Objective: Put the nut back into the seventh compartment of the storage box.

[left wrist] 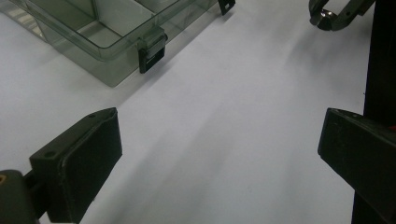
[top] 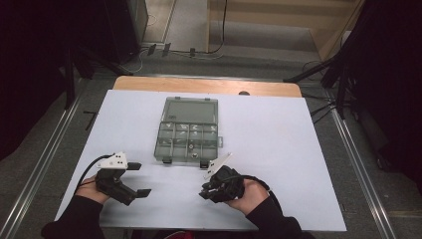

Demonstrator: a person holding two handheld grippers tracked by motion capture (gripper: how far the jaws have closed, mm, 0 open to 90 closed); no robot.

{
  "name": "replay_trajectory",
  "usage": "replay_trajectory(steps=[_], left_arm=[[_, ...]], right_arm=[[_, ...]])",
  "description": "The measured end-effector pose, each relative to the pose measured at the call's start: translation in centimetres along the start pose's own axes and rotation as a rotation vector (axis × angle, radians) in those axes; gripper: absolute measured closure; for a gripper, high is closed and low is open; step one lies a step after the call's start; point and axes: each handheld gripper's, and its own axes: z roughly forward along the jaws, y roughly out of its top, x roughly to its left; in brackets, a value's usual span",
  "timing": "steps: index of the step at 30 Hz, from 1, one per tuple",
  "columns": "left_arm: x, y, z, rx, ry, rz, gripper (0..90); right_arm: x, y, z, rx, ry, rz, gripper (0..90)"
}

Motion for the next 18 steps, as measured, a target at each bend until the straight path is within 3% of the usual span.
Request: replay_trajectory(steps=[4,18], left_arm=[[0.1,0.0,0.0,-0.002,0.001,-0.004,0.0],[0.1,-0.1,0.1,0.006,0.003,-0.007,0.0]], right_arm=[[-0.6,0.4,-0.5,-0.029,0.003,0.026,71.7],[-2.0,2.9,-1.1,-0.077,-0.036,0.028,71.7]])
